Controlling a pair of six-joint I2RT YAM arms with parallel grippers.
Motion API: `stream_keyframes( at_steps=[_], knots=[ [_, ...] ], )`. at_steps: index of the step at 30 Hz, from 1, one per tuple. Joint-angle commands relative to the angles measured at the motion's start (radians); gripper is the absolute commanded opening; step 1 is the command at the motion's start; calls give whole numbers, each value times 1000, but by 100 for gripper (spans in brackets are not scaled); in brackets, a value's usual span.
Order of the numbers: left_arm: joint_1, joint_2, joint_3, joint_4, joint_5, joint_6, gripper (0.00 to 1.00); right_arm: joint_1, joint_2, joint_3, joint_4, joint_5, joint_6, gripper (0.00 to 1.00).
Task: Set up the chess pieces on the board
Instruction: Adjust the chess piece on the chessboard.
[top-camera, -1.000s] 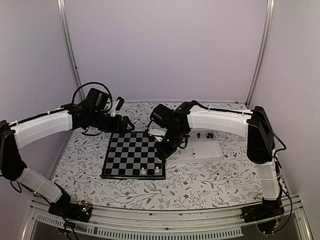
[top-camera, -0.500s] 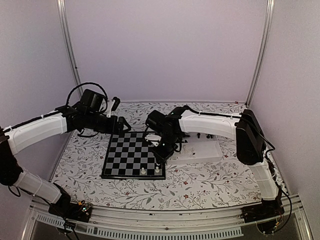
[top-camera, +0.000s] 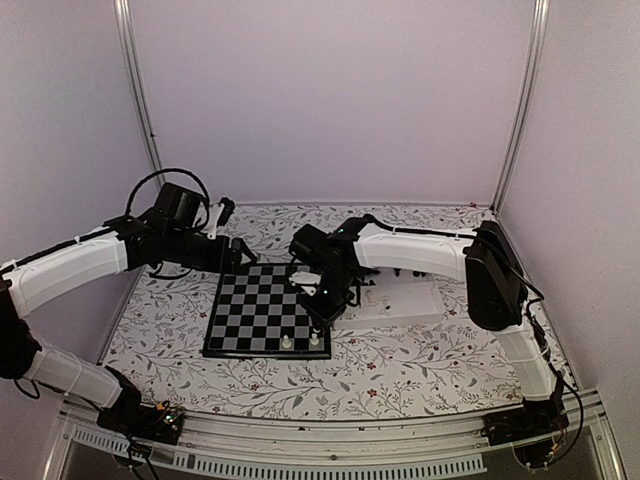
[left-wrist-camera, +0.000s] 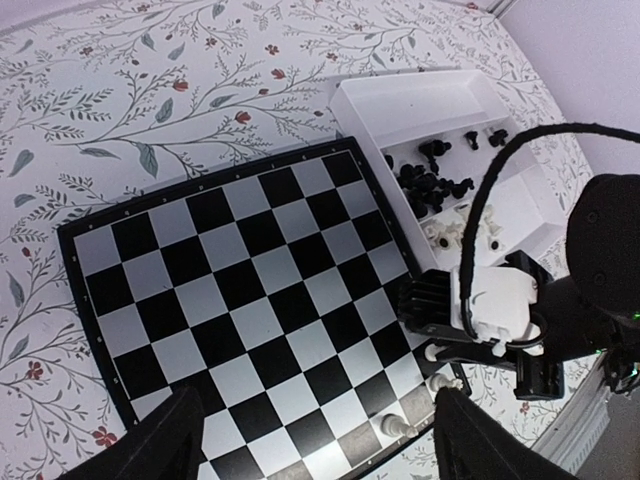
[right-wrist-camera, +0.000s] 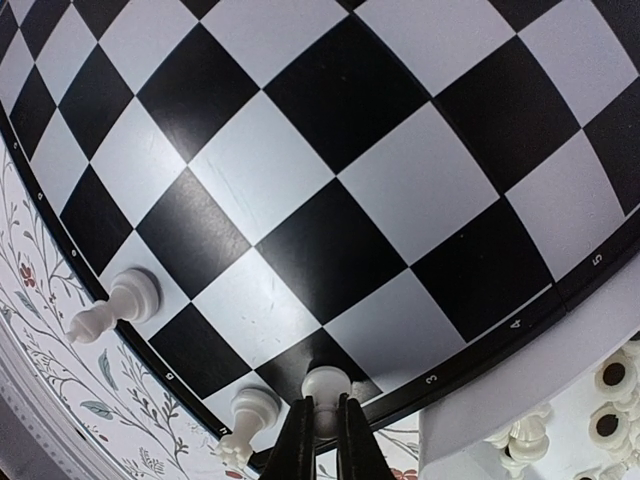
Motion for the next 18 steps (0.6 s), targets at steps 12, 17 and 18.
stream_keyframes(
  at_steps=[12,17,18],
  knots=[
    [14,-22,-53,32,3,-19,81,55,-2,-25,-32,-3,4,4],
    [14,-22,-60,36,10,-18,81,55,-8,-20,-40,47,11,4],
    [14,-22,-59,35,7,-16,81,53,-6,-16,-45,60,12,4]
  ],
)
